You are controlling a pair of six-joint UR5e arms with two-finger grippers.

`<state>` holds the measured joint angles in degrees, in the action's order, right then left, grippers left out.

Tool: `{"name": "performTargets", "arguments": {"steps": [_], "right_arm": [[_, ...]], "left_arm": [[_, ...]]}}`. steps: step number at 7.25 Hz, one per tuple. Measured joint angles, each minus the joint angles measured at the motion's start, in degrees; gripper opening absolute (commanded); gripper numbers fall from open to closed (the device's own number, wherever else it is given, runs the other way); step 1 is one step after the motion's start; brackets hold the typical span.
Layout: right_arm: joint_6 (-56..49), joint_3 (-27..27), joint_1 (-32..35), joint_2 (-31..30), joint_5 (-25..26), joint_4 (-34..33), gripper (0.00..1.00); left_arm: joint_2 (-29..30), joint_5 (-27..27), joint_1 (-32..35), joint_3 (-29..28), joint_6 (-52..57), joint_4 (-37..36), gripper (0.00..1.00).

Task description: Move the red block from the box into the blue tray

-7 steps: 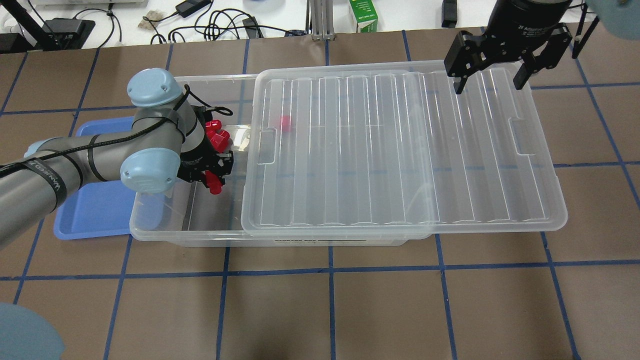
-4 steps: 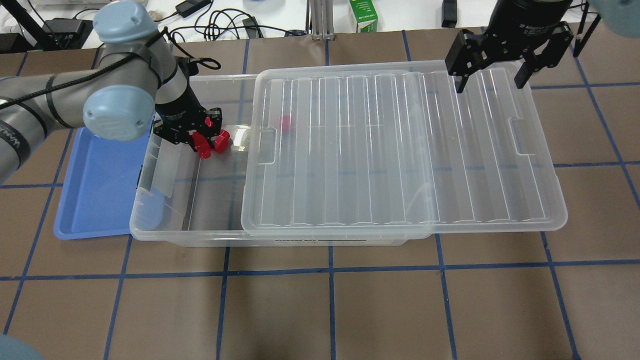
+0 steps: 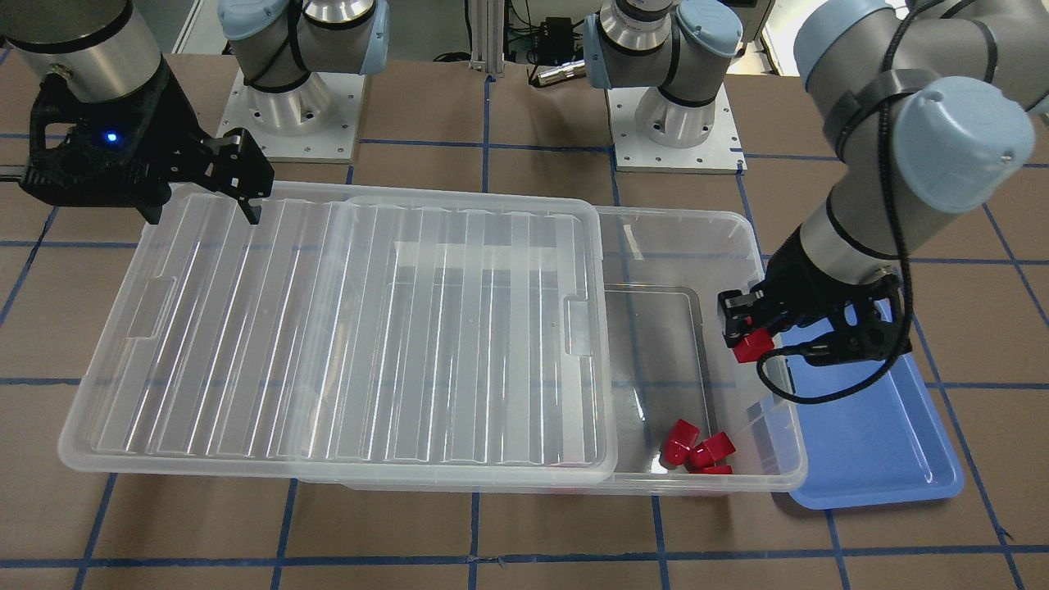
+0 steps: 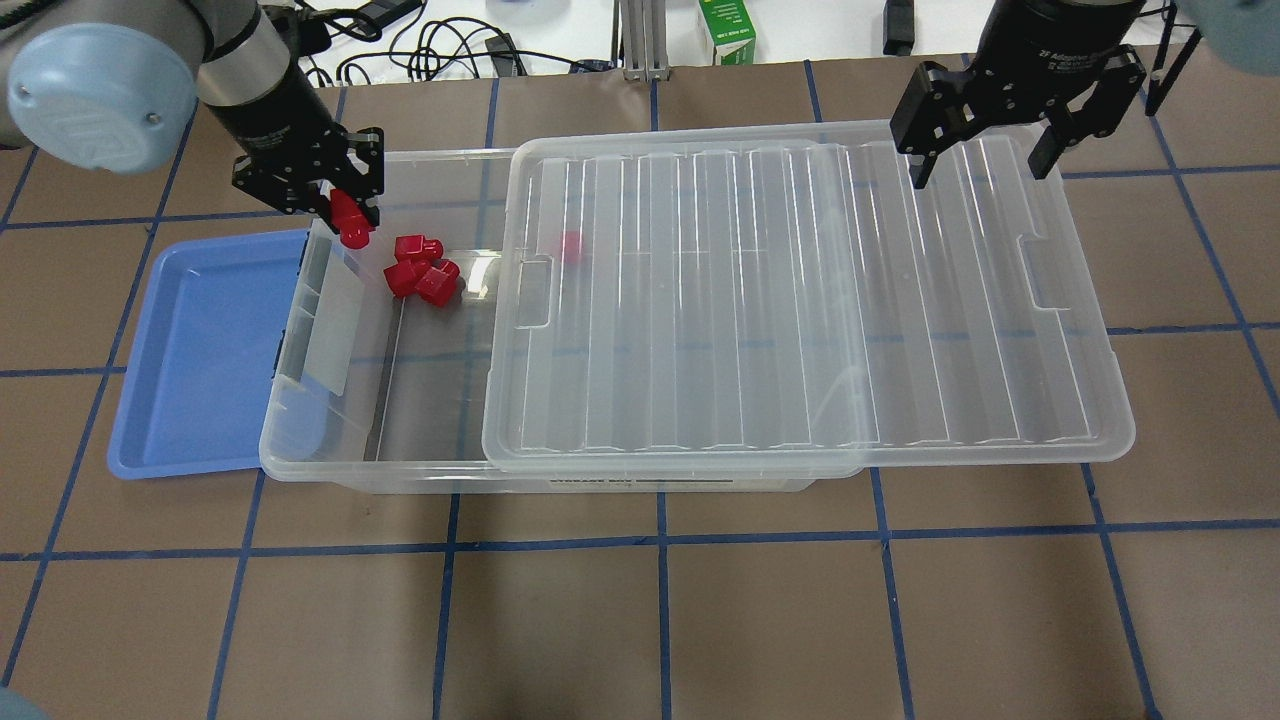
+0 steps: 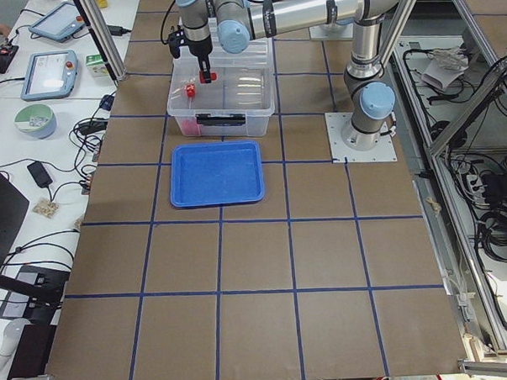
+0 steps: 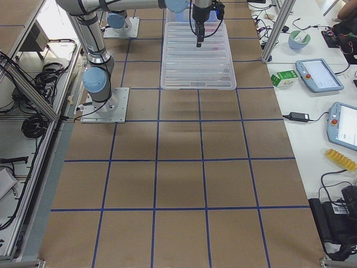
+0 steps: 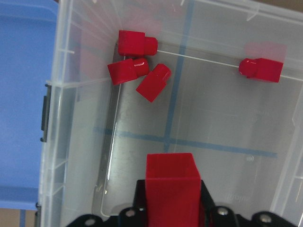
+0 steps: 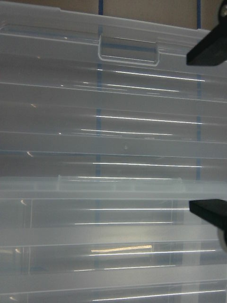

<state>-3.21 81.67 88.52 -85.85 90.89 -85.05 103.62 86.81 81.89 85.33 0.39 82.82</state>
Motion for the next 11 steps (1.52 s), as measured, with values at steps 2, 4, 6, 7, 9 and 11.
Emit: {"name": "performTargets", "arguments": {"steps": [2,4,6,7,9,11], "right_arm": [[0.0,0.0,0.0,0.0,-0.2,0.1,1.0],[0.0,0.1,0.0,0.0,-0.2,0.1,1.0],[0.0,0.2,0.0,0.1,0.0,0.1,1.0],[0.0,0.3,-0.1,0.1,0.1,0.2,1.0],[-0.4,0.7,-0.6,0.2,0.4,-0.1,1.0],[-6.3,1.3,-5.6,0.2,1.2,-0.7,1.0]], "left_arm": [[1.0,-1.4,-8.4,0.4,12.8,0.2,0.12],[3.8,-4.6,-15.9,1.9,22.9,-0.6,0.12],[7.9,-5.3,-20.6,5.6,29.4,-6.1,0.12],[9.7,-5.2,-22.1,8.4,30.6,-10.7,0.13],[12.0,-3.3,-24.1,12.8,31.5,-18.7,0.72],[12.9,0.5,-24.4,13.6,31.2,-20.2,1.0]]}}
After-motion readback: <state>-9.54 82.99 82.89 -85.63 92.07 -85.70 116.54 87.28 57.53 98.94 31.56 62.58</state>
